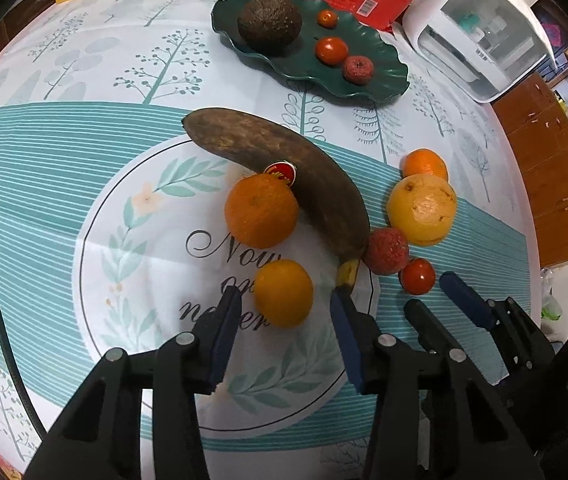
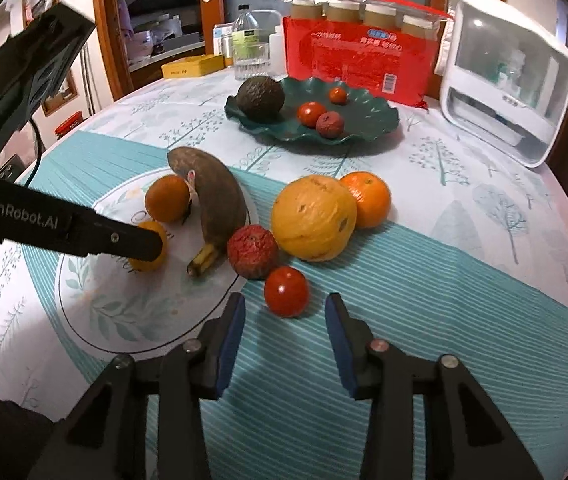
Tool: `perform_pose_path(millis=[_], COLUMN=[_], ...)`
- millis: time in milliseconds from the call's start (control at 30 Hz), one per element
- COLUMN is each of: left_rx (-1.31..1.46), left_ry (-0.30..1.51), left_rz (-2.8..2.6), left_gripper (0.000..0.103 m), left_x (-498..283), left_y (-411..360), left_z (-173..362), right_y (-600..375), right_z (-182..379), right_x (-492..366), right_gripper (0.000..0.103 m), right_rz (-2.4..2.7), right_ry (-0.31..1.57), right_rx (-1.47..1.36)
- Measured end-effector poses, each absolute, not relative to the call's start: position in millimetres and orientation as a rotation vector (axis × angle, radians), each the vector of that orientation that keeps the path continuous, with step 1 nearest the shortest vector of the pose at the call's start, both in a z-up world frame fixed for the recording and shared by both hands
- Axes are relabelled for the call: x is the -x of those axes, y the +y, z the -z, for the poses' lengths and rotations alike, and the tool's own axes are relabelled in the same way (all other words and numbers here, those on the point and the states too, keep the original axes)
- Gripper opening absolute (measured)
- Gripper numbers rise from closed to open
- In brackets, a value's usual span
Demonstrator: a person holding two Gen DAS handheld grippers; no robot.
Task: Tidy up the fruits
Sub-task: 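Grasp the small red tomato with the right tool while the left tool grasps an orange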
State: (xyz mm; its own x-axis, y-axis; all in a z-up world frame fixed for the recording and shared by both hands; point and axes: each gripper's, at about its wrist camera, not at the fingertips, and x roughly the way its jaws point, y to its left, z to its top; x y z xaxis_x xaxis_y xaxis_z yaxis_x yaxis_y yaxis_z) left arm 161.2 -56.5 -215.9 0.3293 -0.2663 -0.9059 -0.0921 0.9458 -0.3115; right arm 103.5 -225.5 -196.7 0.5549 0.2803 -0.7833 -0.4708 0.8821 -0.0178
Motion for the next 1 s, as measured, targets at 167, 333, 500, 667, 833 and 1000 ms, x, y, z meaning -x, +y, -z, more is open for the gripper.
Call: perform_pose_path(millis=[167, 333, 500, 667, 833, 1000], left_rx=[0.321, 0.331, 0.327, 0.314, 0.311, 0.314], left_ry=[1.245, 1.256, 1.255, 1.253, 1.253, 1.242], left_rz=[0.126, 0.124, 0.127, 0.135, 0.138, 0.14], left_gripper=[0.037, 0.034, 0.03, 0.03, 0.029, 0.029], left_x=[-167, -171, -174, -177, -179, -176], left_y=[-60, -60, -62, -63, -65, -64], left_z=[218, 223, 226, 226, 226, 224], right_y=[-223, -222, -224, -225, -226, -224], right_z=[202, 205, 209, 210, 210, 209], right_x=[-106, -108, -111, -112, -112, -112], right_gripper=[0.036, 0.032, 0.027, 0.026, 0.025, 0.025], right_rz=[-0.466, -0.468, -0.462, -0.463, -0.466, -0.472], right_ry=[0.874, 0.877, 0.885, 0.88, 0.88, 0.886], right_rx=[0.243, 0.24, 0.227, 0.221, 0.218, 0.216])
